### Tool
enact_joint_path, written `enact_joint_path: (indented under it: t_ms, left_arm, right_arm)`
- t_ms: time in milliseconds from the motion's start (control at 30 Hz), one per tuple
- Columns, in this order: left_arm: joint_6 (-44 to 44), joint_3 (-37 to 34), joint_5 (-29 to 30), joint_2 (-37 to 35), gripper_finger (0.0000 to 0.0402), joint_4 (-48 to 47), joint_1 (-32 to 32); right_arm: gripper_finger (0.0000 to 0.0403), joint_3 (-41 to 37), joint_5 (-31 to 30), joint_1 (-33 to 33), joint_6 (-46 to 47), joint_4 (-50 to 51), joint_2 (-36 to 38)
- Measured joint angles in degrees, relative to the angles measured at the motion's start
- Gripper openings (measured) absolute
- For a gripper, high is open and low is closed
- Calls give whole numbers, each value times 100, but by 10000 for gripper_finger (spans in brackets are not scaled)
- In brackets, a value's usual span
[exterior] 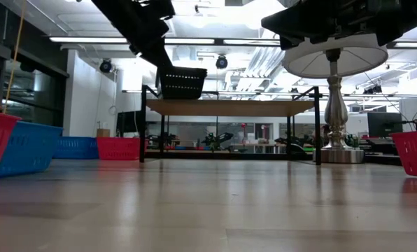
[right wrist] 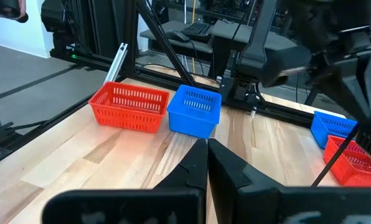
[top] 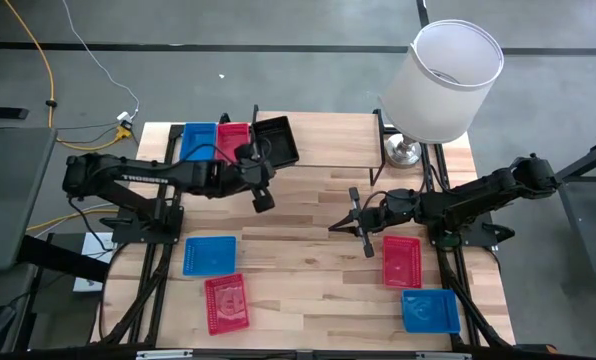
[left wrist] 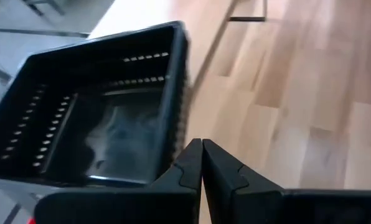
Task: Stack baskets on shelf by color
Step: Stack the black bin on top of the black bins on the shelf
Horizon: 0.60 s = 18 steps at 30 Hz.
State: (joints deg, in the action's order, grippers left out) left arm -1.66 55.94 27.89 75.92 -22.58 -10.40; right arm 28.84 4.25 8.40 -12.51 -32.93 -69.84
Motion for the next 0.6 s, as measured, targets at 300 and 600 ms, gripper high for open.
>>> enact_joint_path:
  t_ms: [300, 600]
  left_arm:
    - [-250, 0, 118, -6, 0, -196, -328]
    - [-348, 0, 150, -6, 0, -302, -679]
  right_arm:
    - [0, 0, 0, 0, 2, 4, 0]
    - [0, 0, 2, 0, 2, 5, 0]
